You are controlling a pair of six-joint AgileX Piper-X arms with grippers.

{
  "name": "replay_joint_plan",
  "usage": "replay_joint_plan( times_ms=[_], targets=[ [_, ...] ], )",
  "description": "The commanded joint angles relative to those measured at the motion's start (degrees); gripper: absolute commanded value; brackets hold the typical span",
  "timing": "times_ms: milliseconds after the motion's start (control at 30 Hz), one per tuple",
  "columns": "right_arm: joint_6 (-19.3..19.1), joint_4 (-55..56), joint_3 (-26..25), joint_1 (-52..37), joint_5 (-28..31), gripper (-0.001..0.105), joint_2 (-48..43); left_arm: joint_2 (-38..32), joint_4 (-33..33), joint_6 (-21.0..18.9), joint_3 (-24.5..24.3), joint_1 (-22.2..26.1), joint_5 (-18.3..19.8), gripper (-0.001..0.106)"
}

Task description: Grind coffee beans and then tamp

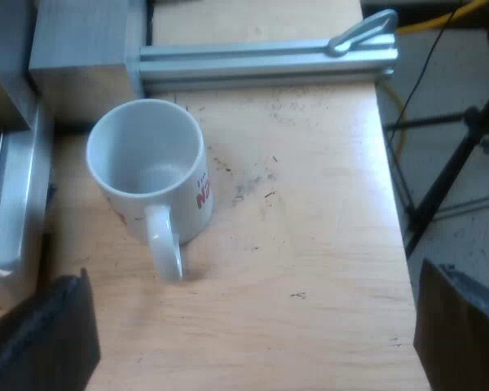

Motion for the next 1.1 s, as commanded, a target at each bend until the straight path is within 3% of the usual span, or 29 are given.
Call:
replay_joint_plan(
  times_ms=[33,467,567,800,1000,1100],
  targets=[
    [-1.0,-0.8,1.6,-0.2,-0.1,0.081,-5.3,-2.8,-0.1,-0.7,0.6,0.0,-0.1,0.105],
    [-0.8,-3.1,7.3,-0.2,-0.1,0.081,-22.8,-21.1,2.8,1.3,7.1,0.0,-0.9,0.105],
    [-0.8,-3.1,8.4,-0.2,-0.1,0.081,-26.5,-27.6,3.2,1.5,9.4,0.0,-3.4,0.105],
    [-0.6,-1.2,10.9,-0.2,-0.1,0.081,-32.7,-38.3,7.4,1.5,12.2,0.0,-4.6,0.105],
    [-0.5,-3.8,11.3,0.1,-4.3,0.081,-32.7,-40.9,15.1,3.6,12.9,0.3,-7.2,0.105],
    [-0.5,-4.3,11.4,0.1,-4.3,0.081,-32.6,-41.0,14.7,3.4,13.8,0.3,-7.9,0.105]
  ],
)
